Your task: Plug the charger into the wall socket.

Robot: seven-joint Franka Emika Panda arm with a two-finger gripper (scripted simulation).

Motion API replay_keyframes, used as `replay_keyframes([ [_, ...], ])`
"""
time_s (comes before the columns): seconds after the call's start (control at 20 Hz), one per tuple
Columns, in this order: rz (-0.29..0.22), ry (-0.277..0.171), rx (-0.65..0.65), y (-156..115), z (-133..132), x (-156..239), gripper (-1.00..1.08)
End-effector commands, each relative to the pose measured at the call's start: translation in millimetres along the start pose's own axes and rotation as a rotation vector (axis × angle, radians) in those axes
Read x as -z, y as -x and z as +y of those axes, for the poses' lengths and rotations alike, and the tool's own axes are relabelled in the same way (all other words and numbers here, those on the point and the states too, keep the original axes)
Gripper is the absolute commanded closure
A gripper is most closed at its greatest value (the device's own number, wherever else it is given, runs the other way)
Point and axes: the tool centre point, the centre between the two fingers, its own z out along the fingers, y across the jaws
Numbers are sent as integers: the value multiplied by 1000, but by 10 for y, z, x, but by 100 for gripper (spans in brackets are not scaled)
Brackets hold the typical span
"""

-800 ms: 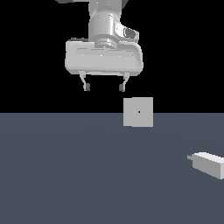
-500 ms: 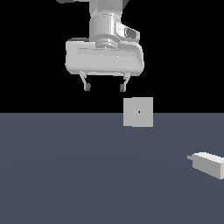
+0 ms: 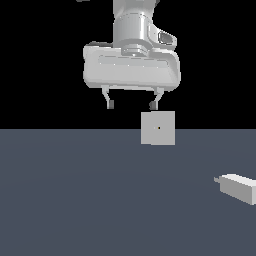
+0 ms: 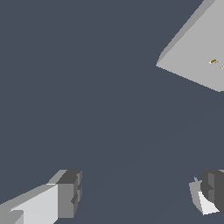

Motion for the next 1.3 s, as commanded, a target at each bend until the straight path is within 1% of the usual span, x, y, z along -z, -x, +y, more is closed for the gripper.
replay_keyframes([
  [0.0,5,0,18,114,114,-70,-92],
  [0.4,24,2,97,532,590,-358,-92],
  [0.7,38,2,153,796,958,-573,-92],
  [0.95,47,2,189,942,1200,-711,-92],
  [1.25,54,1,216,1040,1392,-819,-92],
])
